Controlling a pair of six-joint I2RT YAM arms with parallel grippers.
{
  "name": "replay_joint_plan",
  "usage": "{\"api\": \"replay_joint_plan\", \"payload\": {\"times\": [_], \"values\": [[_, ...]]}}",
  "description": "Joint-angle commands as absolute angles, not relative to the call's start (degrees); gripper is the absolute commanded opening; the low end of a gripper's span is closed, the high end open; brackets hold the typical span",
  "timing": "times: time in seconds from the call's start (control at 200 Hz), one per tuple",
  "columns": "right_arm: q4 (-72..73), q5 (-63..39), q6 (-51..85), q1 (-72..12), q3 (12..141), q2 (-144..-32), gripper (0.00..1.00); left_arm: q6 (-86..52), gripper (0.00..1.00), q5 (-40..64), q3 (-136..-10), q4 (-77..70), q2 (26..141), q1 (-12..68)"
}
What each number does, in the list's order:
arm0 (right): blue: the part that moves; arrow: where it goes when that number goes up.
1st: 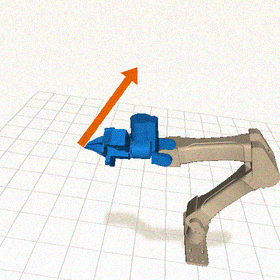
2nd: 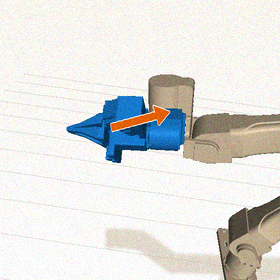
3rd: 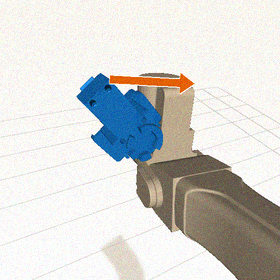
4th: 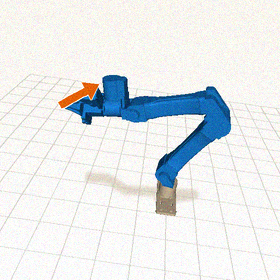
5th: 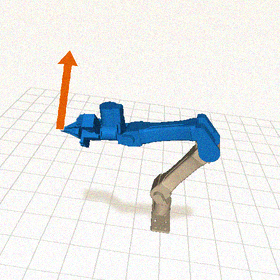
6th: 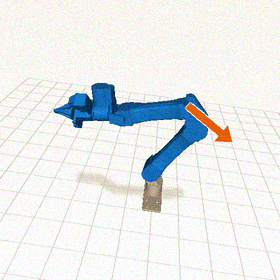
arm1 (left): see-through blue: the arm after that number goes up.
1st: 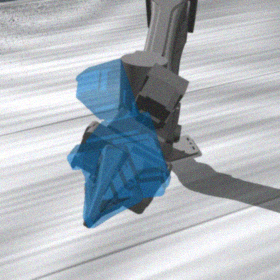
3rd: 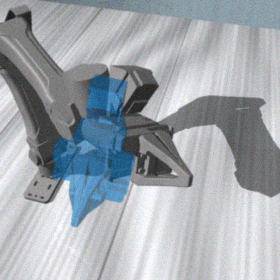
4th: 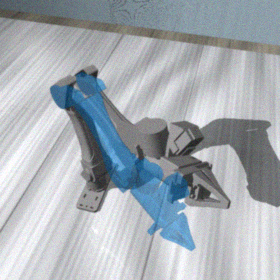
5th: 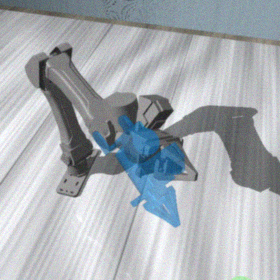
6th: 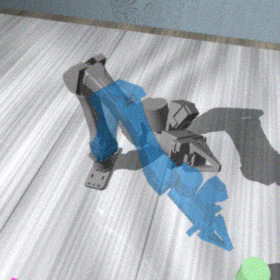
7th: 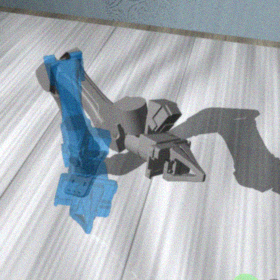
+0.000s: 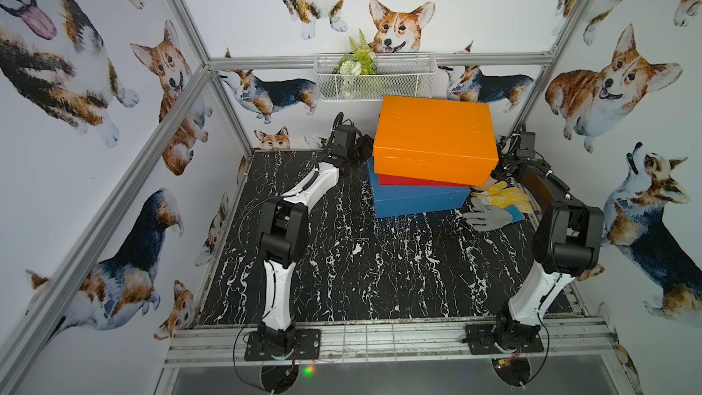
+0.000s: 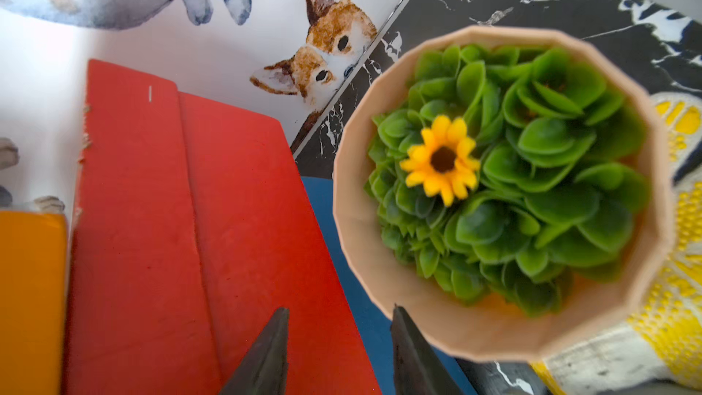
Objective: Stack the shoeboxes
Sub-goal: Adjust the shoebox.
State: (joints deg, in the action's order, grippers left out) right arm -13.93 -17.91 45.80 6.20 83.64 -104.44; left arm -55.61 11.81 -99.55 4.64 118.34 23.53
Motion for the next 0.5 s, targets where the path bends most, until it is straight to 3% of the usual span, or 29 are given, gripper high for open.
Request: {"api": "replay_joint_plan", "payload": {"times": [0.0, 0.496], "values": [[-11.1, -23.6, 46.2, 4.4, 81.3, -102.5, 0.46, -55.0, 0.74, 19.6, -96.3, 2.1, 115.9, 25.8], [-12.5, -24.4, 44.8, 2.0, 78.7, -101.6, 0.47, -55.4, 0.74, 15.6, -81.1, -3.7, 104.5, 28.5]]}}
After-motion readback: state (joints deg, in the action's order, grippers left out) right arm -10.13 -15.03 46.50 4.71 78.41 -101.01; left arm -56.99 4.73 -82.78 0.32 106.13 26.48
